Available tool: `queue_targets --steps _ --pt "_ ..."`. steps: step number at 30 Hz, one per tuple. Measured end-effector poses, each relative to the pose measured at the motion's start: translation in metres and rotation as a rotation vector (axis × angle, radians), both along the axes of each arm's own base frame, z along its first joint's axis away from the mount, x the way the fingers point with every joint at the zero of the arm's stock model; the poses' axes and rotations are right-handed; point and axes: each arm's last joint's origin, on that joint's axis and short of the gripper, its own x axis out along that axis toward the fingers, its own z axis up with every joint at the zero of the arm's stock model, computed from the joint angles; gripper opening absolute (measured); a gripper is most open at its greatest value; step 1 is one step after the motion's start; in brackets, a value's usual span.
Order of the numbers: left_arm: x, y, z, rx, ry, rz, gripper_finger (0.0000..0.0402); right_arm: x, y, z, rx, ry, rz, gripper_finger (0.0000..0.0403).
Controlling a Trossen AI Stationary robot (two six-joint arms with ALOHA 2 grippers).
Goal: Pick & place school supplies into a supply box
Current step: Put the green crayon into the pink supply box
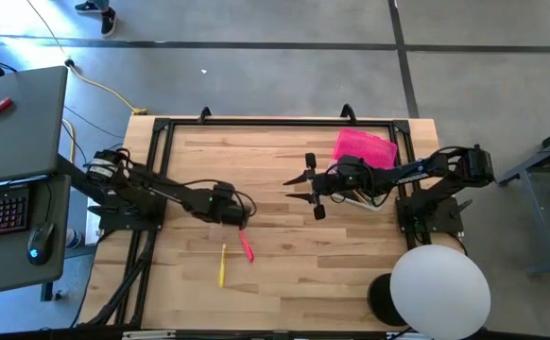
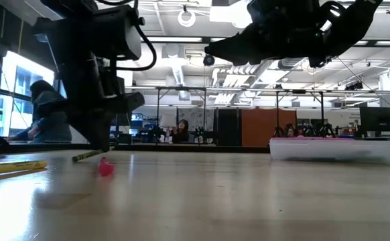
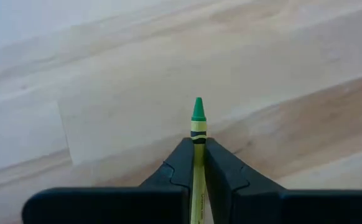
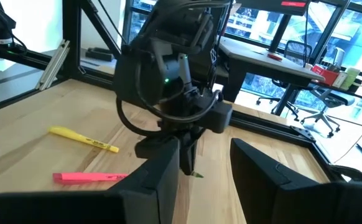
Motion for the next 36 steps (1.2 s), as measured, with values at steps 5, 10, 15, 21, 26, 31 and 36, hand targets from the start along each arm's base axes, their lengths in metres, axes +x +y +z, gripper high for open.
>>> queue_targets --steps 5,10,15,21,26,31,36 --pt "0.001 0.004 0.001 0.030 -0.011 0.008 0.0060 0.000 0.000 0.000 0.000 0.000 0.000 0.0123" --pt "0.005 0.003 0.002 0.043 -0.039 -0.013 0.0060 0.000 0.000 -0.001 0.014 0.010 0.019 0.0123" --pt "0.010 0.002 0.003 0.055 -0.077 -0.045 0.0060 0.000 0.000 -0.010 0.124 0.100 0.025 0.0123" --pt "0.023 0.001 0.009 0.120 -0.182 -0.127 0.0060 0.001 -0.005 -0.017 0.257 0.153 0.023 0.0123" --pt "0.039 0.000 0.026 0.224 -0.322 -0.239 0.0060 0.004 0.000 -0.034 0.441 0.283 0.006 0.0123" --pt "0.055 -0.002 0.047 0.343 -0.484 -0.358 0.0060 0.008 0.005 -0.047 0.471 0.321 -0.077 0.0123" --pt "0.066 -0.004 0.071 0.474 -0.653 -0.446 0.0060 0.010 0.008 -0.051 0.467 0.326 -0.050 0.0123"
